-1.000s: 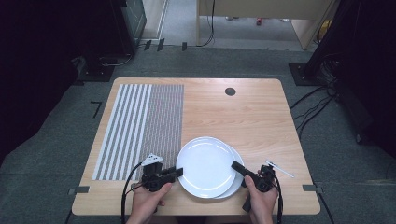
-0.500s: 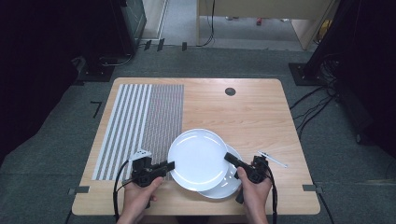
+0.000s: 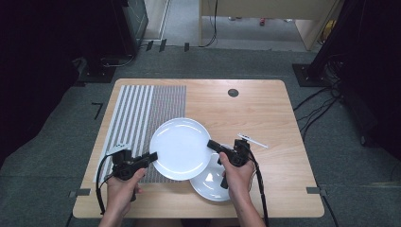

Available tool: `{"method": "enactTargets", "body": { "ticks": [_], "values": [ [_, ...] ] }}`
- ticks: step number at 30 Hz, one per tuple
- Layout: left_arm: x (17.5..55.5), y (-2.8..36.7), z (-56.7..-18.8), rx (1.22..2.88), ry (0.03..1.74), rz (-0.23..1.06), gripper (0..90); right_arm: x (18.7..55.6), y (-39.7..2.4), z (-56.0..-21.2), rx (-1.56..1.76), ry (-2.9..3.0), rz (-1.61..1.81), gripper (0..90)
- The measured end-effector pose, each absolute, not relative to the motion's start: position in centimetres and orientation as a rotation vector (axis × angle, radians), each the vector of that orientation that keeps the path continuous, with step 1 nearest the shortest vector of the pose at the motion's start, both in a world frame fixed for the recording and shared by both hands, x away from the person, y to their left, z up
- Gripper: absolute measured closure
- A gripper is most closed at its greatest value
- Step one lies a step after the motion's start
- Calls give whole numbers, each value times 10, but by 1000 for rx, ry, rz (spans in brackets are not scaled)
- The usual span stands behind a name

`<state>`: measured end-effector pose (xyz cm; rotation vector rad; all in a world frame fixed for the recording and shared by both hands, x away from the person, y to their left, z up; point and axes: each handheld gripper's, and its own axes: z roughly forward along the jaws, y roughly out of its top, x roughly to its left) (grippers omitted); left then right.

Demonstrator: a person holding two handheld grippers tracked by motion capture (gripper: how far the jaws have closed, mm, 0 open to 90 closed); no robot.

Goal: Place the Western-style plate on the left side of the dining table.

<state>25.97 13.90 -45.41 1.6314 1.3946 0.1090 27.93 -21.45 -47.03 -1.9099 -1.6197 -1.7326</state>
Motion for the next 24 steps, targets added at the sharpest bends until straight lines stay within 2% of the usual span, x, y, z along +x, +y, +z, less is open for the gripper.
{"method": "enactTargets", "body": {
  "ticks": [13, 24],
  "values": [
    [278, 184, -449, 1572, 1495, 160, 730, 325, -165, -465, -1846, -1653, -1648, 875],
    [316, 216, -448, 1549, 1550, 157, 749, 367, -129, -474, -1855, -1618, -1600, 870]
  ]
}}
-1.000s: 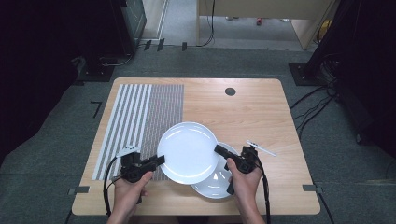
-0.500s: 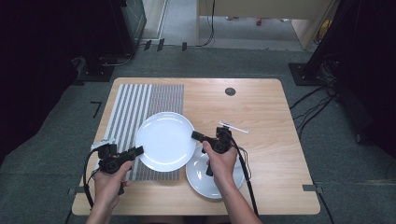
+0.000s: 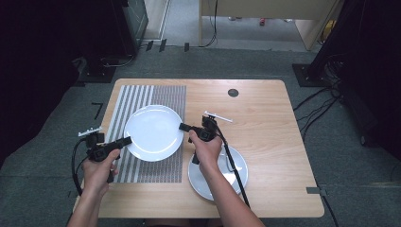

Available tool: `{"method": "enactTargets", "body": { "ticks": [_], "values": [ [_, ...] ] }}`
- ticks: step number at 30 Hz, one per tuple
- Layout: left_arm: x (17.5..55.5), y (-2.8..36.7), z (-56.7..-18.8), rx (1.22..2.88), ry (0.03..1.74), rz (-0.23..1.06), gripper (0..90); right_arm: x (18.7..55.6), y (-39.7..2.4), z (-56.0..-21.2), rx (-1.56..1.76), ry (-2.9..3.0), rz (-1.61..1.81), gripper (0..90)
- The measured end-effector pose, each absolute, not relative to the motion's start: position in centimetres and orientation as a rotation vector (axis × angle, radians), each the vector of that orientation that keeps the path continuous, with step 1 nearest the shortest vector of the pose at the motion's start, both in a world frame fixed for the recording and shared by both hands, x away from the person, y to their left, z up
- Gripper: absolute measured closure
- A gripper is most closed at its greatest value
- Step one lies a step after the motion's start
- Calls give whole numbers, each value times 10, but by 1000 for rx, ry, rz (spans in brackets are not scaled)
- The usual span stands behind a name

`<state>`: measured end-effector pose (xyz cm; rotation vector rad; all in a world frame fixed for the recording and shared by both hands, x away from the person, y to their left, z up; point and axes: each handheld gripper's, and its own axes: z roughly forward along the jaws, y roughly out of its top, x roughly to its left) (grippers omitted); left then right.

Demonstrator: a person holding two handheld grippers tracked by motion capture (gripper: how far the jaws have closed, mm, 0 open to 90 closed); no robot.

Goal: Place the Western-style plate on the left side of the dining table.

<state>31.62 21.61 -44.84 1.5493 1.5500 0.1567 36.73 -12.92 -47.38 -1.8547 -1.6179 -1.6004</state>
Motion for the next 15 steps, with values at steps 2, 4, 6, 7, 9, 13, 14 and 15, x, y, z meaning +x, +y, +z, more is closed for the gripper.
{"method": "enactTargets", "body": {
  "ticks": [2, 4, 6, 7, 9, 13, 14, 15],
  "values": [
    [325, 221, -451, 1540, 1569, 163, 750, 374, -124, -477, -1870, -1610, -1588, 869],
    [333, 226, -454, 1534, 1590, 158, 751, 382, -117, -479, -1884, -1599, -1564, 870],
    [339, 229, -458, 1524, 1612, 156, 752, 389, -111, -483, -1897, -1592, -1536, 869],
    [344, 232, -461, 1518, 1627, 151, 752, 395, -105, -488, -1924, -1574, -1518, 868],
    [350, 235, -464, 1516, 1642, 156, 752, 400, -100, -492, -1945, -1565, -1505, 867],
    [367, 240, -475, 1531, 1687, 186, 749, 408, -88, -501, -1982, -1594, -1482, 860],
    [367, 240, -475, 1531, 1687, 186, 749, 408, -88, -501, -1982, -1594, -1482, 860],
    [373, 241, -478, 1534, 1696, 182, 749, 410, -87, -503, -1988, -1596, -1476, 860]
  ]
}}
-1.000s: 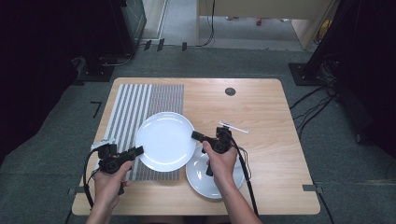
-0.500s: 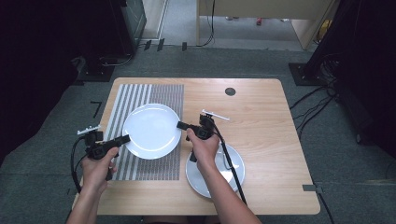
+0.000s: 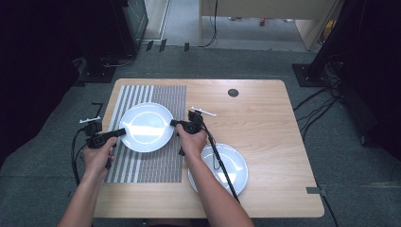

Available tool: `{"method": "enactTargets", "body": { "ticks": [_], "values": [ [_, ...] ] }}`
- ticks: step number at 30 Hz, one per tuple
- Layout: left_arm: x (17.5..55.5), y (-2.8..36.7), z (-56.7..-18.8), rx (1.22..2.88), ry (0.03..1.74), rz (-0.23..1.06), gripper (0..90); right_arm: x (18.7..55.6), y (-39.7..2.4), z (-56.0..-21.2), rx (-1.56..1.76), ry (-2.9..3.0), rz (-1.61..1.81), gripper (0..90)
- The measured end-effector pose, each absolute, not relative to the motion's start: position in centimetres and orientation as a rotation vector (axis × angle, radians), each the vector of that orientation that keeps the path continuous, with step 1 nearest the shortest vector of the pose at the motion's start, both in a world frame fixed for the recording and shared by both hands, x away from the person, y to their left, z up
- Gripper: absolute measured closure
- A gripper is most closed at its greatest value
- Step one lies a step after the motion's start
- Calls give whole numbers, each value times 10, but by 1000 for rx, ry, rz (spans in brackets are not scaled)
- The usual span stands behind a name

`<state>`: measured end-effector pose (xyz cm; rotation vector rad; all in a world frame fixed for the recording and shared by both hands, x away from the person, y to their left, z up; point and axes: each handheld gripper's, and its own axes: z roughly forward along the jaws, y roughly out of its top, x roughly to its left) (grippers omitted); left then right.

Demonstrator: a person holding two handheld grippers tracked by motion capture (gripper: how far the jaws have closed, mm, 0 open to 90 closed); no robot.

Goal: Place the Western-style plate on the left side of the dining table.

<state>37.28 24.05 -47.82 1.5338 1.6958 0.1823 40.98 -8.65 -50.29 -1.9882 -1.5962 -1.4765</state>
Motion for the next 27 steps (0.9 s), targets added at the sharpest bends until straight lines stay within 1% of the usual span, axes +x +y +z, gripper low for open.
{"method": "enactTargets", "body": {
  "ticks": [2, 8, 11, 17, 22, 24, 25, 26, 27],
  "values": [
    [382, 240, -483, 1539, 1706, 176, 748, 418, -83, -510, -2025, -1594, -1463, 858],
    [397, 238, -488, 1551, 1736, 180, 754, 426, -79, -518, -2074, -1628, -1432, 844],
    [401, 237, -489, 1554, 1751, 176, 755, 428, -79, -520, -2084, -1613, -1420, 843],
    [402, 238, -491, 1549, 1794, 206, 750, 429, -71, -523, -2088, -1646, -1432, 833],
    [404, 236, -495, 1574, 1798, 207, 731, 428, -69, -526, -2090, -1694, -1424, 826],
    [405, 235, -498, 1595, 1796, 205, 717, 428, -68, -526, -2080, -1705, -1445, 756],
    [405, 235, -498, 1595, 1796, 205, 713, 428, -68, -526, -2080, -1705, -1445, 756],
    [405, 235, -498, 1606, 1788, 206, 710, 427, -67, -524, -2064, -1713, -1482, 680],
    [405, 235, -498, 1612, 1782, 211, 710, 427, -67, -524, -2064, -1713, -1482, 680]
  ]
}}
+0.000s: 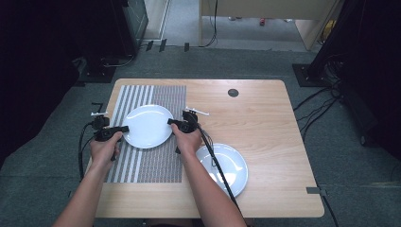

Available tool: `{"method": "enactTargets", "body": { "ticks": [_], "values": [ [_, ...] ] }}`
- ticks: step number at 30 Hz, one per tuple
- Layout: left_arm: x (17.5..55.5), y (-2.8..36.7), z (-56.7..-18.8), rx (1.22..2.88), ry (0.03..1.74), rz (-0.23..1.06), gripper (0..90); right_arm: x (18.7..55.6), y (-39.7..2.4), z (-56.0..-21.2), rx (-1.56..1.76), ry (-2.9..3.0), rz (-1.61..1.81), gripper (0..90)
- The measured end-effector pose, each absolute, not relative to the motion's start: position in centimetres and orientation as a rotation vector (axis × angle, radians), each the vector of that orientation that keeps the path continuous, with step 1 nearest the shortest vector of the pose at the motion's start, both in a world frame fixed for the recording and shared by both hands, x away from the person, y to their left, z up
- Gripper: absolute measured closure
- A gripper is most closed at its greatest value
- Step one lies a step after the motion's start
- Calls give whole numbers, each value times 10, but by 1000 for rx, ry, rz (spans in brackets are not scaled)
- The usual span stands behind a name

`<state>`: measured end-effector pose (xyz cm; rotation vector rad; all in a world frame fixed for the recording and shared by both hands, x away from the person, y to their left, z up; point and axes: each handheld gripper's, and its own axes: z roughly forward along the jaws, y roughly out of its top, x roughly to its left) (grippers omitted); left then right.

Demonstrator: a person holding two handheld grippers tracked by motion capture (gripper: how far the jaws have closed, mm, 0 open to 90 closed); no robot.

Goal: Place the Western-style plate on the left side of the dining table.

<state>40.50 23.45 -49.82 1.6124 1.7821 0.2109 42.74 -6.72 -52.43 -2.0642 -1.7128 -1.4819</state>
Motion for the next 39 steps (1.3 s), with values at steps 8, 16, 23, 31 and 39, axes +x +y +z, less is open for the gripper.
{"method": "enactTargets", "body": {
  "ticks": [8, 16, 23, 31, 39],
  "values": [
    [396, 234, -490, 1695, 1712, 392, 340, 423, -69, -515, -2027, -1889, -1502, 501],
    [386, 239, -477, 1708, 1759, 433, 133, 413, -82, -491, -1948, -2039, -1495, 392],
    [369, 238, -467, 1666, 1726, 411, 115, 395, -91, -467, -1878, -2161, -1545, 297],
    [347, 234, -461, 1676, 1684, 441, 118, 373, -117, -454, -1926, -2218, -1525, 277],
    [325, 219, -449, 1706, 1598, 483, 126, 345, -150, -449, -1905, -2274, -1539, 259]
  ]
}}
